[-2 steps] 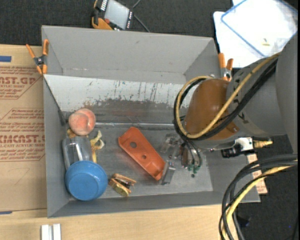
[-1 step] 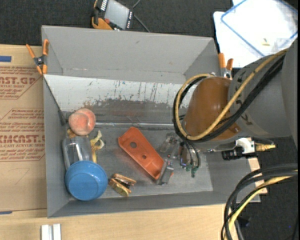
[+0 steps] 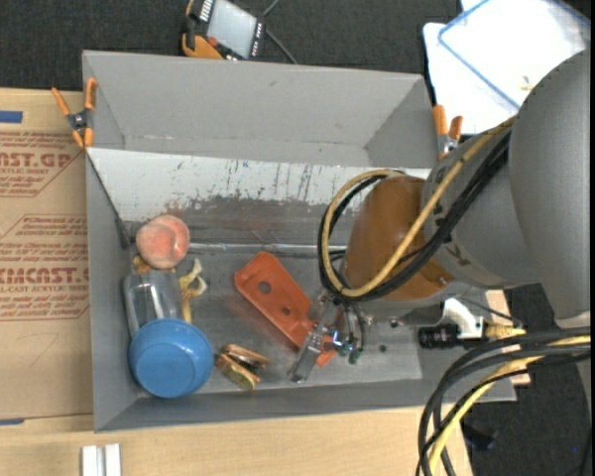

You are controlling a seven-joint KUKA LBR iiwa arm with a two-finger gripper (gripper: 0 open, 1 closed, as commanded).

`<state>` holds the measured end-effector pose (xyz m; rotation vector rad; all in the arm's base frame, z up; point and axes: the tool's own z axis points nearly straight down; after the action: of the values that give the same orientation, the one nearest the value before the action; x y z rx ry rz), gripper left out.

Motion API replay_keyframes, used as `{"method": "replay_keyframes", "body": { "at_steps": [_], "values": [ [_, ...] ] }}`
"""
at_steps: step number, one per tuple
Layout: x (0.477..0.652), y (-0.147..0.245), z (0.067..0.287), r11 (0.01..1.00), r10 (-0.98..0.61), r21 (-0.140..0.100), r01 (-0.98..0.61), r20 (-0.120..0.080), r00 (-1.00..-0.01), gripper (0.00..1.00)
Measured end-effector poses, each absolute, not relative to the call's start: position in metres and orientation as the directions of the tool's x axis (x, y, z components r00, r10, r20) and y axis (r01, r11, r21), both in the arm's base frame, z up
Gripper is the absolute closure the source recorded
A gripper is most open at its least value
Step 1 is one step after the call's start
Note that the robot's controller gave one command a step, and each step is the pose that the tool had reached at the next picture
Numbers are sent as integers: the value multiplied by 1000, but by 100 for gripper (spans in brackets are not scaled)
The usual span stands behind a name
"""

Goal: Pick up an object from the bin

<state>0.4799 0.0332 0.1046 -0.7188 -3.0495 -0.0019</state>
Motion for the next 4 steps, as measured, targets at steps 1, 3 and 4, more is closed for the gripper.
{"method": "replay_keyframes", "body": {
  "at_steps": [1,3,4],
  "values": [
    [488,31,70,875,484,6,484,-7,-875,0],
    [486,16,70,859,512,2,512,2,-859,100],
    [484,16,85,859,511,1,511,6,-859,100]
  ]
}}
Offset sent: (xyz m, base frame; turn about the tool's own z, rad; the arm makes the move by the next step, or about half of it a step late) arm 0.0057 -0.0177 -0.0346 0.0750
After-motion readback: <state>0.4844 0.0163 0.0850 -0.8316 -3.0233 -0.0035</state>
